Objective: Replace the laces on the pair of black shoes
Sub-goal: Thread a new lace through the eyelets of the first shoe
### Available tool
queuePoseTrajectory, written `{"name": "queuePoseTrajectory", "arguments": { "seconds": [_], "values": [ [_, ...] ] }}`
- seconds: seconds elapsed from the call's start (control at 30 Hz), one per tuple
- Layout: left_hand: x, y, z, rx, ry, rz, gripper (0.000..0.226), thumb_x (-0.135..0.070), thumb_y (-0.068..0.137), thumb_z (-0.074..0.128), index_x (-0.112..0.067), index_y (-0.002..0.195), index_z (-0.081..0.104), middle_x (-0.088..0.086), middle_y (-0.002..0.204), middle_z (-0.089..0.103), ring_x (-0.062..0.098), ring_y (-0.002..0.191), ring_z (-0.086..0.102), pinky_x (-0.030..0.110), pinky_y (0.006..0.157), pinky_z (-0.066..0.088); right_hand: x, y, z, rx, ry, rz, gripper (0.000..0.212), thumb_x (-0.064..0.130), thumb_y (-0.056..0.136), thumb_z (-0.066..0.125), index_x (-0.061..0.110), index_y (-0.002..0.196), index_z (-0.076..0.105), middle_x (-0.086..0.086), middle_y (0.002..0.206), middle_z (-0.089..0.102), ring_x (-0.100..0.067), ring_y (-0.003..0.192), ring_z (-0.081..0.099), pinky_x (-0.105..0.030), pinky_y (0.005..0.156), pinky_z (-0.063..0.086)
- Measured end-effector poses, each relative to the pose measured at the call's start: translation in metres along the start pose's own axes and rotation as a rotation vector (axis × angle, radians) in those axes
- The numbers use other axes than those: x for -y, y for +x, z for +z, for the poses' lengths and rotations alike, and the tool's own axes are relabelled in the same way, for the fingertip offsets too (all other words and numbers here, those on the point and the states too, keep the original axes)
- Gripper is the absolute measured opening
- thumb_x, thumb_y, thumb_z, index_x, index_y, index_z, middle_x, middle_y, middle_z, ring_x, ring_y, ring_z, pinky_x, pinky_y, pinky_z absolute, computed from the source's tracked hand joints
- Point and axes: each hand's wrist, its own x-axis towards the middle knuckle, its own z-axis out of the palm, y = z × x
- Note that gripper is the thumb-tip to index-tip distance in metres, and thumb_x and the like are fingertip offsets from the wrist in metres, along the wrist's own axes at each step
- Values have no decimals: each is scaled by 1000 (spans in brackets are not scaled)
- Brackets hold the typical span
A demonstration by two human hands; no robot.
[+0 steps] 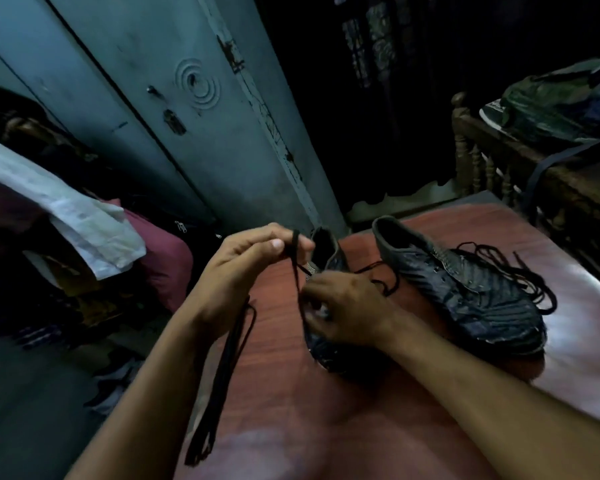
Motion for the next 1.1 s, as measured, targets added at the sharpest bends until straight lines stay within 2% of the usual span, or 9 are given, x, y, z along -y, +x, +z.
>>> {"name": "queuePoseTrajectory", "arguments": {
  "seconds": [0.13,0.33,0.4,0.47,0.5,0.7,0.83,1.0,1.1],
  "values": [
    [-11,24,-1,114,181,-65,31,4,98,47,-6,112,73,3,83,65,11,79,58,23,73,48,26,0,2,-158,89,-135,25,23,88,72,15,111,67,2,78,67,-16,68,63,-33,57,50],
    [-12,36,-6,169,367,-113,41,5,101,50,-24,127,64,3,83,65,17,74,57,31,68,49,12,8,-9,-353,245,221,60,28,93,66,18,143,36,13,78,56,-5,61,57,-26,53,50],
    [-10,34,-6,165,360,-103,40,1,102,54,-26,130,59,3,83,66,22,76,59,35,68,50,-2,8,-10,-320,160,308,46,33,92,69,20,134,53,11,75,61,-9,65,63,-32,56,53],
    [-8,31,-5,164,346,-100,38,-1,102,56,-25,131,58,4,85,68,22,73,58,35,67,50,-14,6,-9,-319,16,343,22,41,93,66,22,103,69,3,74,68,-18,68,67,-38,55,54],
    [-7,28,-5,168,342,-101,37,-1,102,56,-24,130,58,5,86,69,21,72,57,35,67,49,-19,6,-9,-307,-12,363,26,46,95,60,22,94,69,0,74,69,-23,69,68,-40,55,53],
    [7,5,-7,160,205,-122,36,1,99,59,-16,131,58,12,89,71,22,75,60,33,70,52,-50,3,-10,-207,-67,500,50,50,96,27,23,116,64,-9,88,73,-36,82,70,-46,66,55],
    [24,-13,-15,198,127,-163,40,-2,96,63,-16,133,58,16,88,71,23,84,68,31,80,55,-60,-3,-6,-162,-62,564,42,39,99,32,15,116,63,-12,85,71,-38,82,67,-45,64,52],
    [62,-19,-12,48,292,-121,25,-15,97,69,-25,120,69,3,105,75,17,100,71,34,90,57,-51,4,-7,-233,103,535,34,29,106,40,15,118,69,7,101,68,-10,96,65,-32,85,52],
    [97,-8,-1,-187,408,-44,21,-16,97,67,-29,114,71,-12,113,71,9,109,67,38,93,58,-49,6,-11,-287,235,543,32,24,107,42,14,114,72,17,81,61,6,76,61,-11,72,44]
  ]
}}
